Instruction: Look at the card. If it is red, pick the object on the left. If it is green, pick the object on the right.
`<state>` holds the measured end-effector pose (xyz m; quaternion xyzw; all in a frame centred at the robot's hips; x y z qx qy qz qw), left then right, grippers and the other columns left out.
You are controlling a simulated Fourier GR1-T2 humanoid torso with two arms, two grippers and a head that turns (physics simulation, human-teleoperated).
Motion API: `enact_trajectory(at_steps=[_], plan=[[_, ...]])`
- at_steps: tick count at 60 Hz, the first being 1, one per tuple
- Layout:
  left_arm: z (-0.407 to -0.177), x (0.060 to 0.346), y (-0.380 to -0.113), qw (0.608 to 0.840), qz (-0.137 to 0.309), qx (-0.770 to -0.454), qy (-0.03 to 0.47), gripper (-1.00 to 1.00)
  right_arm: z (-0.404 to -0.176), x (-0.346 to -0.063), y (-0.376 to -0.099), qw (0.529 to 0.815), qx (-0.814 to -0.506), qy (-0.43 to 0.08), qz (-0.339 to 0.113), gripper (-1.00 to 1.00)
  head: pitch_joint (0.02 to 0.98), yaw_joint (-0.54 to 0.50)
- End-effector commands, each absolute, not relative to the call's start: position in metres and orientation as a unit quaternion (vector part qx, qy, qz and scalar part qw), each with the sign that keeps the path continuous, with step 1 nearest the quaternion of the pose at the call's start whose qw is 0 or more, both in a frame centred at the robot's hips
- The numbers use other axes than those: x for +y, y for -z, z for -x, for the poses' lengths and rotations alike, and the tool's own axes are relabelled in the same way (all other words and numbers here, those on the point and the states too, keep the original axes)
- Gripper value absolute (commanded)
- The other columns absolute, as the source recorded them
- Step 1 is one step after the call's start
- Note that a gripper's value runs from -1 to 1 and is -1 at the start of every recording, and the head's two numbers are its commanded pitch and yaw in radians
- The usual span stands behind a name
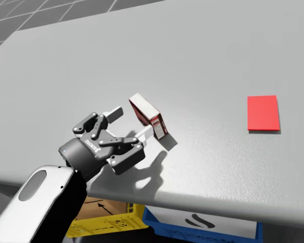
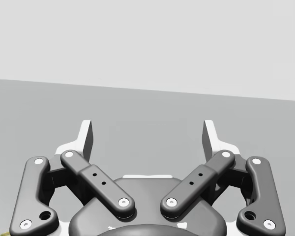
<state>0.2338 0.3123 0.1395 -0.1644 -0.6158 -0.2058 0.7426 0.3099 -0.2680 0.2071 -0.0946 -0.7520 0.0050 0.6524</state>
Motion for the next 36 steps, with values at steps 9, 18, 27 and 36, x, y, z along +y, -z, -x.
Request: enact_trajectory(at_steps=[9,18,27,36], plan=[[-0.248,0.304,-0.137,0.744,0.167,-0.613,0.206,-1.0,-0.31,-0.269,-0.207,0.652,-0.752,-0.004,0.095,-1.0,0.91,0.38],[-0.254,0.3,-0.136,0.744,0.168,-0.612,0.209,-1.0,-0.31,-0.269,-0.207,0.653,-0.752,-0.003,0.095,-1.0,0.911,0.37],[-0.261,0.296,-0.136,0.743,0.171,-0.612,0.209,-1.0,-0.31,-0.27,-0.207,0.653,-0.751,-0.004,0.096,-1.0,0.913,0.37],[-0.268,0.291,-0.138,0.742,0.173,-0.613,0.21,-1.0,-0.31,-0.27,-0.207,0.653,-0.751,-0.004,0.096,-1.0,0.912,0.37]])
